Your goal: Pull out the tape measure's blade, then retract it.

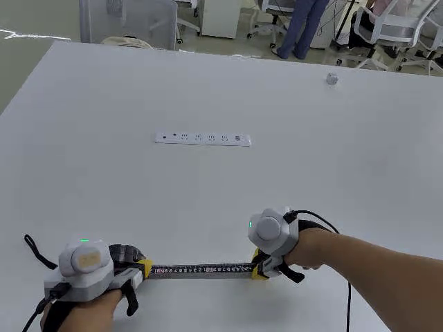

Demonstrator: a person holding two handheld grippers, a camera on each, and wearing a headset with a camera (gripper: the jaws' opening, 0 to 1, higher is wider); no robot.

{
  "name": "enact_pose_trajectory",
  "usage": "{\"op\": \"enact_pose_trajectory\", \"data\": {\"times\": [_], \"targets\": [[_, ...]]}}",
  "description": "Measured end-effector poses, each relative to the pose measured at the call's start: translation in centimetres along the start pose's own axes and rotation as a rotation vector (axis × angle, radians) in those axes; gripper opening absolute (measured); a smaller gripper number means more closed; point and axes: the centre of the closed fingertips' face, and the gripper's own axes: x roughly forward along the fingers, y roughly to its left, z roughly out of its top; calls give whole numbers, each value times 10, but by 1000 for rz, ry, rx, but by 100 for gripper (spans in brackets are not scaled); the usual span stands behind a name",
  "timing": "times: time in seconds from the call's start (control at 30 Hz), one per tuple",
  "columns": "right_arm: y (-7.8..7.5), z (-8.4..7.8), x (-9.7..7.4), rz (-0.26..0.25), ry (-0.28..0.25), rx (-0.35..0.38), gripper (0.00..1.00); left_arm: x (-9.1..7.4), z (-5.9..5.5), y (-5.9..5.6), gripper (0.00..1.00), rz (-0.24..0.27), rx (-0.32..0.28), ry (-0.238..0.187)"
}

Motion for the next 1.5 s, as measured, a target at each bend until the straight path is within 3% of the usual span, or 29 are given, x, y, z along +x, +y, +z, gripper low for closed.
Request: {"op": "enact_pose_trajectory", "data": {"times": [0.07,0.1,0.2,0.7,0.73,0.77,0.8,1.0,1.5], "targets": [[0,0,0,0,0,2,14,0,0,-1,74,7,28,9],[-1,-1,1,0,0,2,14,1,-1,3,73,38,79,19],[-1,-1,1,-1,4,2,14,2,-2,6,64,54,82,20],[3,4,2,1,-11,12,14,3,-4,7,62,76,148,30],[4,5,3,0,-9,0,14,2,-4,7,62,76,148,26],[3,6,4,-4,5,-62,14,2,-4,7,61,74,146,22],[4,6,4,-4,2,-28,14,2,-4,8,61,72,145,22],[4,6,3,-1,-9,-7,14,3,-4,8,61,66,144,32],[5,9,4,-9,-15,5,14,3,-4,8,61,57,139,35]]}}
